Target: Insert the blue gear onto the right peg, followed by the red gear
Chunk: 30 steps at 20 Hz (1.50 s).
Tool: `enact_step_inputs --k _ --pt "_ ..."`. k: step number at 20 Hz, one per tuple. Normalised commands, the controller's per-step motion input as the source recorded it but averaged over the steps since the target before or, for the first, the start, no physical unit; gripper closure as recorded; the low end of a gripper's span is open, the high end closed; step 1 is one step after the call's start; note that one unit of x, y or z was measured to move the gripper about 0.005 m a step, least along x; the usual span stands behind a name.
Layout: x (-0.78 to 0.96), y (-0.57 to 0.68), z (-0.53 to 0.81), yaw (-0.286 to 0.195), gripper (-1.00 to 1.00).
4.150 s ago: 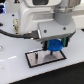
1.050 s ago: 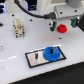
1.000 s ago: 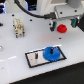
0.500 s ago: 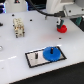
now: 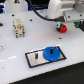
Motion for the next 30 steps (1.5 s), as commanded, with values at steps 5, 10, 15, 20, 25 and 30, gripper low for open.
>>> enact_step_inputs --k 5,10,15,20,25,30 --pt "-0.49 -0.39 -0.25 0.000 -1.00" --pt "-0.24 -0.34 -0.21 0.000 1.00" --pt "-0.06 -0.05 -0.02 0.000 1.00" --pt "0.00 0.05 0.05 0.000 1.00" --pt "0.04 0.00 0.22 0.000 1.00" --pt "0.19 -0.18 0.50 0.000 1.00"
